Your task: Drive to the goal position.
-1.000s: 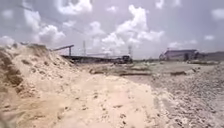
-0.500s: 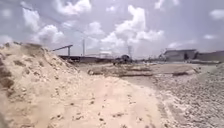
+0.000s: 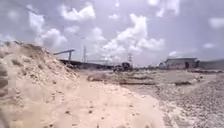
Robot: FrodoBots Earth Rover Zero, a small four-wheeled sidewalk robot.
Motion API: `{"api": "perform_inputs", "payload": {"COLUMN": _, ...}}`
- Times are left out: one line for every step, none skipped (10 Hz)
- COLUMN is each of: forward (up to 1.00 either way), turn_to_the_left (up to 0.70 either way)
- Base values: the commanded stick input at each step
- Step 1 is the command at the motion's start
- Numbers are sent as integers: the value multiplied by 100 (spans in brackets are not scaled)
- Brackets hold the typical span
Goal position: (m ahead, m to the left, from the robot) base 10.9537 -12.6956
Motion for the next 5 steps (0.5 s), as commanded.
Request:
{"api": "perform_inputs", "payload": {"forward": 44, "turn_to_the_left": 0}}
{"api": "perform_inputs", "payload": {"forward": 44, "turn_to_the_left": 0}}
{"api": "perform_inputs", "payload": {"forward": 44, "turn_to_the_left": 0}}
{"api": "perform_inputs", "payload": {"forward": 44, "turn_to_the_left": 0}}
{"api": "perform_inputs", "payload": {"forward": 44, "turn_to_the_left": 0}}
